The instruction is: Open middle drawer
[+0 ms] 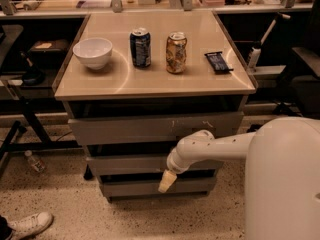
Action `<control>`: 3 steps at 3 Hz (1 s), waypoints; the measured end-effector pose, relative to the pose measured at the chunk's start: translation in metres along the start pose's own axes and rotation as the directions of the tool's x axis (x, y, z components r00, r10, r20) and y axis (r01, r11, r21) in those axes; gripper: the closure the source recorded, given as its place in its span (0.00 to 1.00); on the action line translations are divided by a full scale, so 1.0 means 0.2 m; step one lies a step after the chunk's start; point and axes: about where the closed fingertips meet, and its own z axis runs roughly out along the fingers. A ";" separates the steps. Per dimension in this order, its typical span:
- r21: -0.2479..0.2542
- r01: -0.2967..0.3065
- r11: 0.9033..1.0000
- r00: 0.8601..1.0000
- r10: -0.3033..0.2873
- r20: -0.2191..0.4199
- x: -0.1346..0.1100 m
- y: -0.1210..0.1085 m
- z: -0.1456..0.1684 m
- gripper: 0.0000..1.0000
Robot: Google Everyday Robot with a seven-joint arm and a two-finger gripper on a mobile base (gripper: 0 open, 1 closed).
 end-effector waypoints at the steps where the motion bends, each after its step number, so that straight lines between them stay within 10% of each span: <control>1: -0.001 0.000 1.000 1.000 0.000 0.000 0.00 0.00 0.00 0.00; 3: -0.001 0.000 1.000 1.000 0.000 0.000 0.00 0.00 0.00 0.43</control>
Offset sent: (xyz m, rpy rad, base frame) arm 0.0001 0.0001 -0.0005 0.0001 0.0007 0.0002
